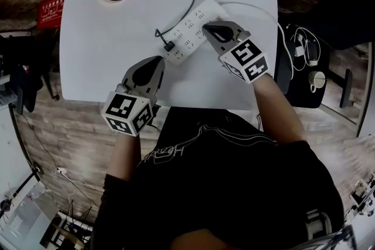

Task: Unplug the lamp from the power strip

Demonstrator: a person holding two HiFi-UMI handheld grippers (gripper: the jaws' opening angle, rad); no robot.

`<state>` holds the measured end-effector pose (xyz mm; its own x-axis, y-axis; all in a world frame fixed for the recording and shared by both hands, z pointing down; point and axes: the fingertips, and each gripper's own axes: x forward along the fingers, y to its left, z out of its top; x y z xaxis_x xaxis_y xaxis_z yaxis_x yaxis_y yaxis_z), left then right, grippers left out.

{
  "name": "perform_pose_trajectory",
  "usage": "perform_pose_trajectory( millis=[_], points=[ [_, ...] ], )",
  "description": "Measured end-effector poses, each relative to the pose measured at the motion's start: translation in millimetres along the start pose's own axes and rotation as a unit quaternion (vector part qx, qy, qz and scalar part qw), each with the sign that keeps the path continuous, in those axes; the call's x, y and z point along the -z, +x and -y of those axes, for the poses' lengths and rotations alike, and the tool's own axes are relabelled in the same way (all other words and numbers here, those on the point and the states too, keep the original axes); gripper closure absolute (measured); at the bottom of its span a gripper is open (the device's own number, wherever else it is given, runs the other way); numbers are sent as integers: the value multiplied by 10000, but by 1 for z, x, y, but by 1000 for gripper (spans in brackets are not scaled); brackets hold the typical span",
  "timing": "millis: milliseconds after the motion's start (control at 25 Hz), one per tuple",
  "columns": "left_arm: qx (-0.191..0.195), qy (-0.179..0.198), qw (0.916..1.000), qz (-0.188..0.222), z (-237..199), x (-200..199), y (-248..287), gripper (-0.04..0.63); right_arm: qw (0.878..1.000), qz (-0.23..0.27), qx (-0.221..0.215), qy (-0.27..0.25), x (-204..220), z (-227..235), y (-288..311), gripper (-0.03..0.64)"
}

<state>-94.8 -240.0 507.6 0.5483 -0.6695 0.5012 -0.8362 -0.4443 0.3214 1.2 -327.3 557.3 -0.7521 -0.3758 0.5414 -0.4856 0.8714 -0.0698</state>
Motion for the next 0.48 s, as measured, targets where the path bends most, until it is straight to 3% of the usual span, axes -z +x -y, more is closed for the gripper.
perform_pose_trajectory(
  millis=[160, 280, 480],
  points=[
    [77, 379, 9992, -66, -2, 3, 10, 574, 10000, 36, 16, 89, 0, 0, 0, 620],
    [172, 864, 9958, -268, -2, 6, 22, 474, 9999, 43, 36, 90, 0, 1, 0, 620],
    [197, 1447, 9885, -397, -1, 3, 41, 449, 9999, 56, 55, 112, 0, 1, -1, 620]
  ],
)
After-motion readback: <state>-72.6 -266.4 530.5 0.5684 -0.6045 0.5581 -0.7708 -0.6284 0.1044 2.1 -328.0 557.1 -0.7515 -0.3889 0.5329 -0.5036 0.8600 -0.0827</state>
